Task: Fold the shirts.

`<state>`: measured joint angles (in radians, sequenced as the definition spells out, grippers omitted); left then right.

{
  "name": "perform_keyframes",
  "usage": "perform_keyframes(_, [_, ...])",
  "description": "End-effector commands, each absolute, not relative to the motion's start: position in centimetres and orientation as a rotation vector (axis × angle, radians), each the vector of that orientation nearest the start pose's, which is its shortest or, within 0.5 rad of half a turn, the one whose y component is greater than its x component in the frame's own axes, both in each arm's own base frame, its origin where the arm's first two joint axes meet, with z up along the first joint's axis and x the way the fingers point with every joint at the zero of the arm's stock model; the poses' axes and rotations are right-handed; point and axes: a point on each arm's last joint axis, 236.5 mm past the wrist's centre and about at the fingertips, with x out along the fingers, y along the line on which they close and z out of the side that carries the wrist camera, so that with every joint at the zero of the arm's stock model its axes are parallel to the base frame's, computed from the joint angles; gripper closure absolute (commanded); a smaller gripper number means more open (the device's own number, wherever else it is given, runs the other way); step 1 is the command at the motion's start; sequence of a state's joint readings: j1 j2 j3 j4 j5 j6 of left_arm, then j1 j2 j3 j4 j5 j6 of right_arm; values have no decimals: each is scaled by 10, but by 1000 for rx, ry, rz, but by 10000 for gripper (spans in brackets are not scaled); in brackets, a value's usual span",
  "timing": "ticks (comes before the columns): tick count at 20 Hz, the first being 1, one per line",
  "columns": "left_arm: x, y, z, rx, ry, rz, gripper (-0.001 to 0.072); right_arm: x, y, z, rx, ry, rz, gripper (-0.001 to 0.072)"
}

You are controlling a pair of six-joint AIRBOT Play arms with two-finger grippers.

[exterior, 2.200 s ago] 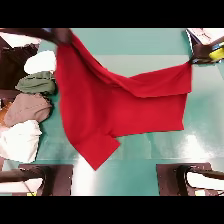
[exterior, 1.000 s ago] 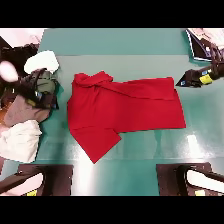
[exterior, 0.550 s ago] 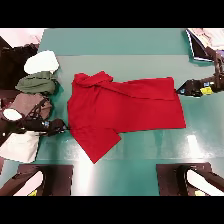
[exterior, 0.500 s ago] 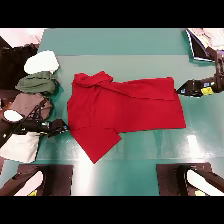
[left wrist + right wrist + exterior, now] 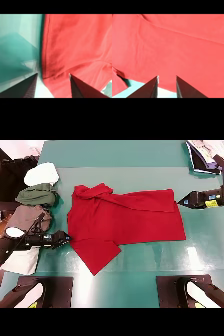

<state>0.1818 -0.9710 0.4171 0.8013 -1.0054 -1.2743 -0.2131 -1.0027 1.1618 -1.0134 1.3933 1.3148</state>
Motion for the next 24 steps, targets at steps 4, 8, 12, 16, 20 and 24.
perform_keyframes(4, [246,-122,-79,-648,1326,-287,365,323,55,123,313,1112,379,458])
perform_keyframes(8, [244,-126,-75,-618,1335,-322,685,315,30,109,307,1162,305,458])
perform_keyframes(12, [258,-120,-41,-472,1331,-392,685,278,-11,51,471,1301,197,458])
perform_keyframes(16, [279,-114,-14,-401,1266,-406,685,235,-33,-24,682,1431,123,295])
perform_keyframes(20, [282,-112,-13,-393,1257,-400,685,230,-53,-56,776,1450,73,308])
perform_keyframes(24, [283,-112,-13,-394,1255,-399,685,231,-49,-76,786,1504,97,347])
